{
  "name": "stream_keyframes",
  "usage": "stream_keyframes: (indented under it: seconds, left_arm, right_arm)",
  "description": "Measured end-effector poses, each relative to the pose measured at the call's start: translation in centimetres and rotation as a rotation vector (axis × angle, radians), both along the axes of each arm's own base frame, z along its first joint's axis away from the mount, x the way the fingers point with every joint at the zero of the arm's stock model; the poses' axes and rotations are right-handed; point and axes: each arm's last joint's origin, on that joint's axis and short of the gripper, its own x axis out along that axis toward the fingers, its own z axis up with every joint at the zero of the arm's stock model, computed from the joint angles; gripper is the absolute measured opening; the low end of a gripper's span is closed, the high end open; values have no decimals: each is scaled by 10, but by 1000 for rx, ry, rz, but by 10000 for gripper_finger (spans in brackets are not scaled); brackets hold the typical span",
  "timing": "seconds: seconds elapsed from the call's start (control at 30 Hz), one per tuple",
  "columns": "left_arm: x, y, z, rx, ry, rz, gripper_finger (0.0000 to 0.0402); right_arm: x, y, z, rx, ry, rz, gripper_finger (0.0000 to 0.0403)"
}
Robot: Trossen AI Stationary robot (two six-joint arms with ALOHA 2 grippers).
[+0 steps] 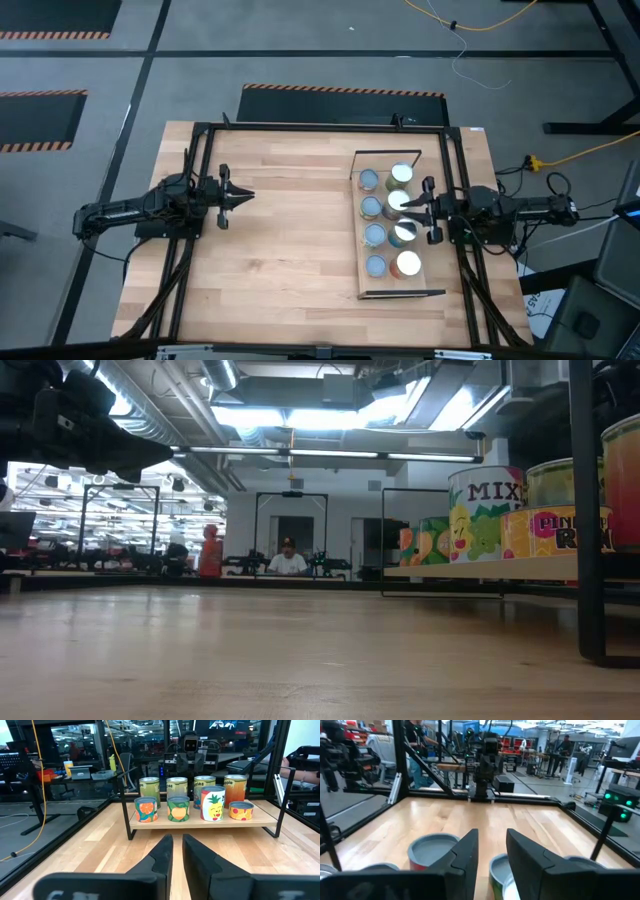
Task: Pick and place cans onto a shelf
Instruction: Return to Home Position
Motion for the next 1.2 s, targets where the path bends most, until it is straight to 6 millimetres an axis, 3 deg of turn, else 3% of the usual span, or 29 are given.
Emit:
stream_keyframes:
  seconds: [1.2]
  left_arm:
    - [0,0,0,0,0,0,6]
  right_arm:
    - [0,0,0,-50,-1,18,105]
